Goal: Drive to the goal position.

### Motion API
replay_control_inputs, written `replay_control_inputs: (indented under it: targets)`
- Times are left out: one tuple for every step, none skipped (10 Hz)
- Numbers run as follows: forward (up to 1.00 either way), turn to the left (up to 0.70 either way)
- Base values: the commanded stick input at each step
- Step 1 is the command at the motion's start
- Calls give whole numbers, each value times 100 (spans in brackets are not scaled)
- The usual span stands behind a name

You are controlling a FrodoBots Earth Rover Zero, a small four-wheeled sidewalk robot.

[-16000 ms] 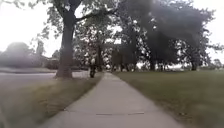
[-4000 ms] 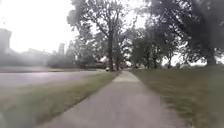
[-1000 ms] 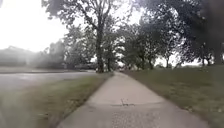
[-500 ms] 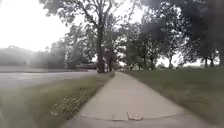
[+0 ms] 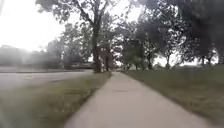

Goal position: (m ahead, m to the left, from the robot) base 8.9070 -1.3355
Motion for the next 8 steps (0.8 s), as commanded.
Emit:
replay_control_inputs:
  targets:
    - [100, 0]
    - [100, 0]
    - [100, 0]
    - [100, 0]
    - [100, 0]
    - [100, 0]
    - [100, 0]
    - [100, 0]
